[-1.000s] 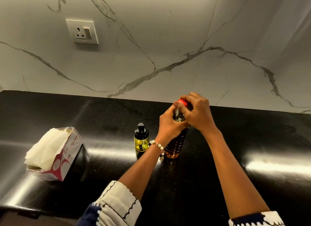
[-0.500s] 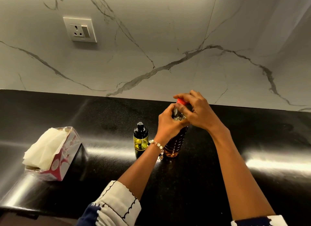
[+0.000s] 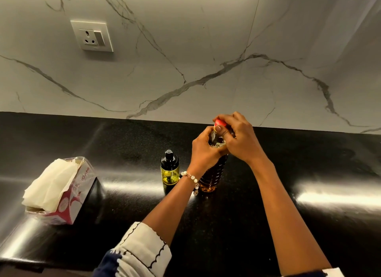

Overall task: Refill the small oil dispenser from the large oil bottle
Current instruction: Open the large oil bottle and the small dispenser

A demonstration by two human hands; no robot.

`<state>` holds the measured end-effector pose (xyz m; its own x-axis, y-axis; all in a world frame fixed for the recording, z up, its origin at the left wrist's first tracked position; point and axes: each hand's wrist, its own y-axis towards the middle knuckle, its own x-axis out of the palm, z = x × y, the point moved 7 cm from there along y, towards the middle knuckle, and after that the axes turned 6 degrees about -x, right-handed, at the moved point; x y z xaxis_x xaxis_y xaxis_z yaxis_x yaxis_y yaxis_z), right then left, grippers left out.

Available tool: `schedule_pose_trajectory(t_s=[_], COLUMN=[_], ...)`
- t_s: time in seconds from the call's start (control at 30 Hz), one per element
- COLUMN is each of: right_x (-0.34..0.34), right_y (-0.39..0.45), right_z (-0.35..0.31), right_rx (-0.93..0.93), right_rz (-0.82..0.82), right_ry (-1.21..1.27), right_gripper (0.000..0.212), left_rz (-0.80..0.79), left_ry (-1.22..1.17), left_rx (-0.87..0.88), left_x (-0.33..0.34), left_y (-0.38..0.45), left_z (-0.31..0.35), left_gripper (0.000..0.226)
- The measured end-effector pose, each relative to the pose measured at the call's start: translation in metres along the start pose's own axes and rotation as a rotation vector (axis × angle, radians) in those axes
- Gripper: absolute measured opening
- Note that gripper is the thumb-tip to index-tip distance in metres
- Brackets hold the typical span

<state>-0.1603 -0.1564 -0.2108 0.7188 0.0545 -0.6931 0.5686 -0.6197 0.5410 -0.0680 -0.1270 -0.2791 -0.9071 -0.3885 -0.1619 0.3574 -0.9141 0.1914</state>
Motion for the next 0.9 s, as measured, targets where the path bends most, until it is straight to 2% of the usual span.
schedule_pose_trajectory(t_s=[0.07, 0.13, 0.2, 0.3, 0.4, 0.53, 0.9], right_x=[0.000, -0.003, -0.006, -0.006, -0.006, -0.007, -0.010], right_y=[0.001, 0.003, 0.003, 0.000, -0.002, -0.001, -0.001], right_z=[0.001, -0.002, -0.005, -0.008, -0.009, -0.009, -0.011], right_rx=[0.053, 0.074, 0.081, 0.086, 0.079, 0.075, 0.077], right_rz=[-0.064, -0.051, 0.033, 0.167, 0.226, 0.195, 0.131], right_ry=[0.055, 0.069, 0.054, 0.050, 0.048, 0.070, 0.135], right_gripper=[0.031, 0.037, 0.043, 0.033, 0.026, 0.026, 0.028], left_rz=[-0.009, -0.015, -0.014, 0.003, 0.005, 0.004, 0.004], left_ry=[-0.014, -0.014, -0.007, 0.008, -0.009, 0.003, -0.001], left_rx=[-0.007, -0.009, -0.009, -0.002, 0.003, 0.033, 0.060], left_x=[0.000, 0.000, 0.001, 0.001, 0.000, -0.001, 0.000], left_y=[0.000, 0.001, 0.001, 0.001, 0.000, 0.001, 0.002], left_z=[-0.002, -0.004, -0.005, -0.003, -0.002, 0.000, 0.000], left_gripper=[0.045, 0.051, 0.056, 0.052, 0.049, 0.054, 0.046])
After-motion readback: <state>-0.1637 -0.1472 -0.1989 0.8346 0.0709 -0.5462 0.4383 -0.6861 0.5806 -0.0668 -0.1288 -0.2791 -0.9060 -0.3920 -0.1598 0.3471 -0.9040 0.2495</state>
